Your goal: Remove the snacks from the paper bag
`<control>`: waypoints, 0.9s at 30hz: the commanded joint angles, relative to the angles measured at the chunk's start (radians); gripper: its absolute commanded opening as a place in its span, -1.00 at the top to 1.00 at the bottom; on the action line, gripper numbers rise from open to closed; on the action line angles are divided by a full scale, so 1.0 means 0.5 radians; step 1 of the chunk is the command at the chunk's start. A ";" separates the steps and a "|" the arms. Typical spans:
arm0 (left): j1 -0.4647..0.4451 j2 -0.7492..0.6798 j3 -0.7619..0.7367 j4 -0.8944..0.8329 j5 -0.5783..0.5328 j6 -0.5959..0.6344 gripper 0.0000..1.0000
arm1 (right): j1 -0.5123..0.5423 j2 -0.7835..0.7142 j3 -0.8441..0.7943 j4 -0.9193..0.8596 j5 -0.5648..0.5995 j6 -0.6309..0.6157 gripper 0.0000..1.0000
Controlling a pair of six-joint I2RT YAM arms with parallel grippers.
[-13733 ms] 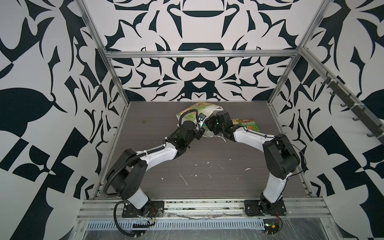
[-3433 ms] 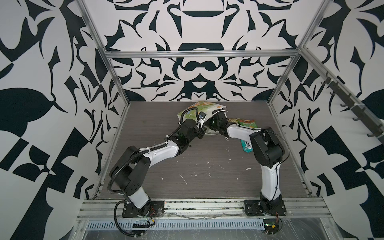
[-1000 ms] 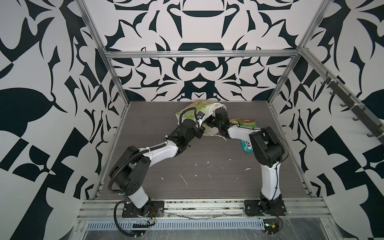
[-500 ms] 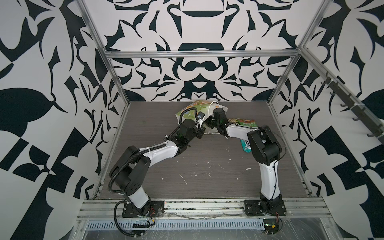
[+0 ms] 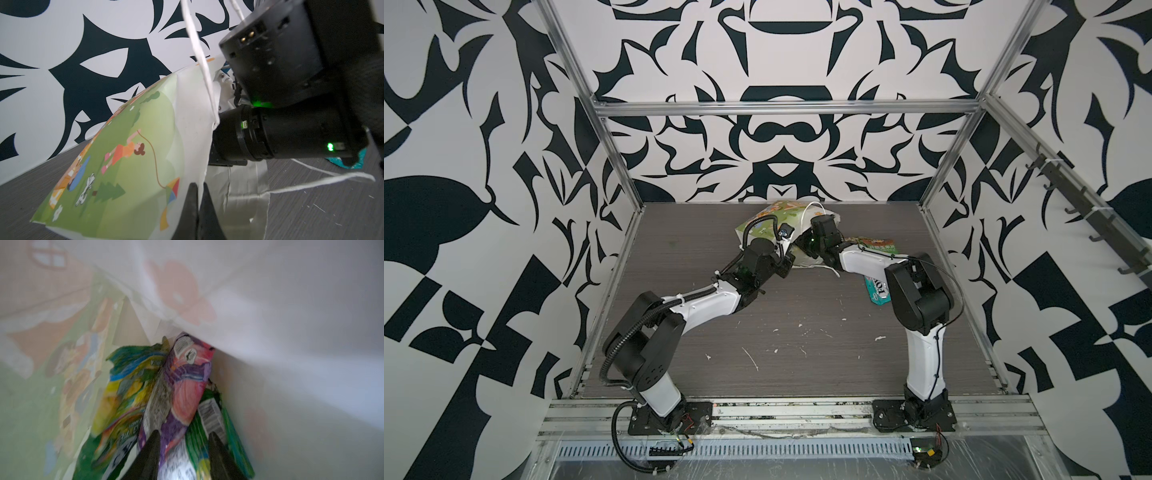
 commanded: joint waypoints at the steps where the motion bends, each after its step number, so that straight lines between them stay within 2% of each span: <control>1: -0.003 -0.030 0.021 0.017 0.058 -0.022 1.00 | -0.009 0.042 0.170 -0.037 0.057 -0.067 0.14; 6: -0.003 -0.033 0.020 0.007 0.062 -0.024 1.00 | 0.004 0.162 0.278 -0.016 0.115 -0.073 0.17; 11: -0.003 -0.026 0.030 -0.005 0.068 -0.023 1.00 | 0.048 0.273 0.424 -0.097 0.196 -0.124 0.60; 15: -0.003 -0.029 0.021 -0.017 0.062 -0.023 1.00 | 0.070 0.267 0.431 -0.067 0.166 -0.157 0.84; 20: -0.003 -0.014 0.003 -0.009 0.024 -0.019 1.00 | 0.074 0.109 0.316 0.042 0.092 -0.242 1.00; 27: -0.003 0.036 -0.008 0.018 -0.041 -0.024 1.00 | 0.067 -0.170 0.061 0.152 0.022 -0.239 1.00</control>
